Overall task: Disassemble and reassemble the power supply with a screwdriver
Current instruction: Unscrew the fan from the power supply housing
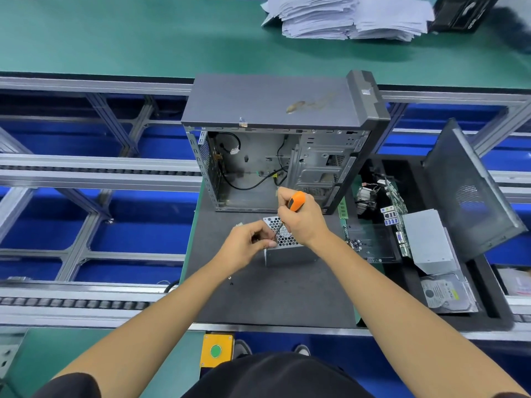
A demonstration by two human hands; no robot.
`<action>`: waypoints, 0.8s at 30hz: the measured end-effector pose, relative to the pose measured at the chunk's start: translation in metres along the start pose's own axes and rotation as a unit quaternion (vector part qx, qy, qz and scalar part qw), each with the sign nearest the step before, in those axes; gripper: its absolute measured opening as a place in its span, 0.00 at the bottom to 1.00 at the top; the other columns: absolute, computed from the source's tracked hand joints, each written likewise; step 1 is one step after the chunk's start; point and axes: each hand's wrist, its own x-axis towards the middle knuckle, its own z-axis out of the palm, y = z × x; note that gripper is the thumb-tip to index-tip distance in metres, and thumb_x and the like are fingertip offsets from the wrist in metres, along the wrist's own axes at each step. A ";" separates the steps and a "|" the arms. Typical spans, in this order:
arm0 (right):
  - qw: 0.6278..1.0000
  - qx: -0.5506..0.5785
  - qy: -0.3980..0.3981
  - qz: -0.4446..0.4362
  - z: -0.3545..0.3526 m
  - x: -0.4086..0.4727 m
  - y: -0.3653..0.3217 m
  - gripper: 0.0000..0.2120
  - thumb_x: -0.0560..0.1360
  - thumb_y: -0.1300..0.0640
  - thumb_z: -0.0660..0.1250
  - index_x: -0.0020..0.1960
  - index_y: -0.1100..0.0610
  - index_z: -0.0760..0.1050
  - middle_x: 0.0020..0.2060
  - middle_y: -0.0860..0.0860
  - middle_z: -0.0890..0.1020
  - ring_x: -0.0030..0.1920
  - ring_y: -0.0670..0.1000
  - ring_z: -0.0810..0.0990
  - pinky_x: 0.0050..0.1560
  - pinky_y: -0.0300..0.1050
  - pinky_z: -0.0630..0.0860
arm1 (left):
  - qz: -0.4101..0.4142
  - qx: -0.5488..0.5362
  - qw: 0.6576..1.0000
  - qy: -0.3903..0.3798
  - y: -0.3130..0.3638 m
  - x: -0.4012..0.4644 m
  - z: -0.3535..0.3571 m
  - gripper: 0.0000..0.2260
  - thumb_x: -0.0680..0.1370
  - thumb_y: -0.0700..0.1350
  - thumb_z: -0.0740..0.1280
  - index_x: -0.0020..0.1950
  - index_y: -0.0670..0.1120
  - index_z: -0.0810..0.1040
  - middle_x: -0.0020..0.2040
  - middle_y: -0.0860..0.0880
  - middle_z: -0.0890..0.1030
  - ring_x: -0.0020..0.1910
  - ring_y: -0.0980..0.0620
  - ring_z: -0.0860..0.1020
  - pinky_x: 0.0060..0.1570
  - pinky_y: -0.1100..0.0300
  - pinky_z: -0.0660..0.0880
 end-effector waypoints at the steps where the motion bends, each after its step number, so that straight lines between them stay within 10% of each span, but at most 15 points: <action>1: 1.000 0.003 0.002 0.005 0.000 0.001 0.000 0.05 0.63 0.53 0.56 0.32 0.51 0.60 0.26 0.55 0.66 0.34 0.61 0.65 0.33 0.54 0.65 | -0.001 0.000 1.000 -0.006 0.001 0.000 0.000 0.06 0.74 0.42 0.77 0.47 0.46 0.81 0.40 0.55 0.85 0.39 0.61 0.80 0.43 0.72 0.71; 24: 0.998 -0.043 -0.040 -0.022 -0.005 -0.003 -0.005 0.07 0.66 0.55 0.58 0.33 0.49 0.60 0.26 0.49 0.65 0.32 0.52 0.61 0.34 0.49 0.64 | -0.037 0.016 0.999 -0.032 0.017 -0.004 0.001 0.06 0.78 0.40 0.72 0.46 0.49 0.78 0.40 0.57 0.84 0.42 0.61 0.80 0.47 0.67 0.72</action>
